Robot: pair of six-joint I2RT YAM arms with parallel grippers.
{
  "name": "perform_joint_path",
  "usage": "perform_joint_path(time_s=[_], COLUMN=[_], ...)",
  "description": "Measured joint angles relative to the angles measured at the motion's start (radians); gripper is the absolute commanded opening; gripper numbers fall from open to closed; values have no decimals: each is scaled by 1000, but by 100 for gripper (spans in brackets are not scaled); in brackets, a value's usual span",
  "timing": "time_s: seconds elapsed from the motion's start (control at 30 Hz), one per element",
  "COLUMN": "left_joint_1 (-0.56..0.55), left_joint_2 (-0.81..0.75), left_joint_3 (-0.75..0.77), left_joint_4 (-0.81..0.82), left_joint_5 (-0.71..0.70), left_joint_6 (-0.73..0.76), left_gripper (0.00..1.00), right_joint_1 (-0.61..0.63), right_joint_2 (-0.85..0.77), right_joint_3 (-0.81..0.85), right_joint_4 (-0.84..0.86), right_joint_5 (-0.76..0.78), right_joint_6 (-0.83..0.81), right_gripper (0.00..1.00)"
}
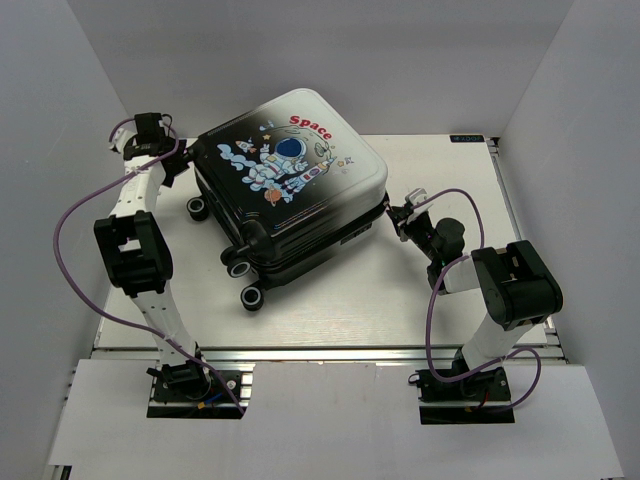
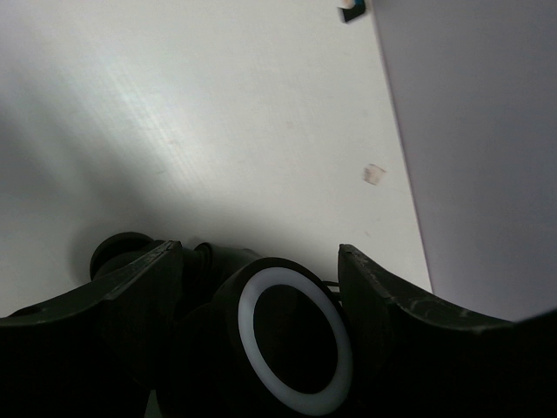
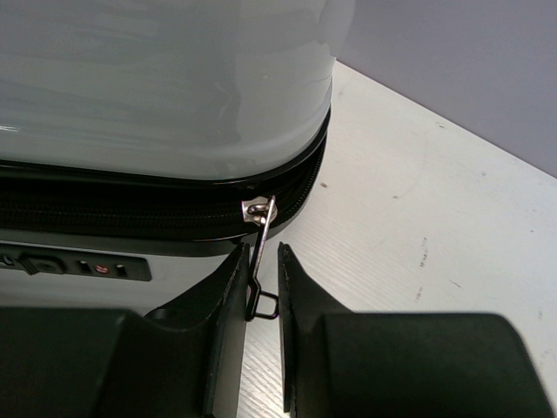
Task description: Pack the luggage
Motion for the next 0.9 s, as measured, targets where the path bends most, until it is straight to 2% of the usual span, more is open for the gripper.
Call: perform_joint_path(time_s=[0.2, 0.4, 0.63, 0.9], left_joint_1=[-43, -77, -78, -77], left_joint_2=[223, 352, 396, 449], left_joint_3=[268, 399, 455, 524], left_joint_4=[90, 226, 251, 278], left_joint_5=[120, 217, 268, 293], left_joint_6=[93, 138, 171, 202], left_gripper=[0, 0, 0, 0], right_joint_1=[-32, -112, -169, -181], right_joint_2=[10, 88, 254, 562], right_joint_3=[13, 141, 428, 859], right_joint_4=[-4, -56, -174, -250], right_joint_5=[34, 2, -101, -280], right_joint_6=[-66, -134, -175, -143], right_gripper=[0, 0, 0, 0])
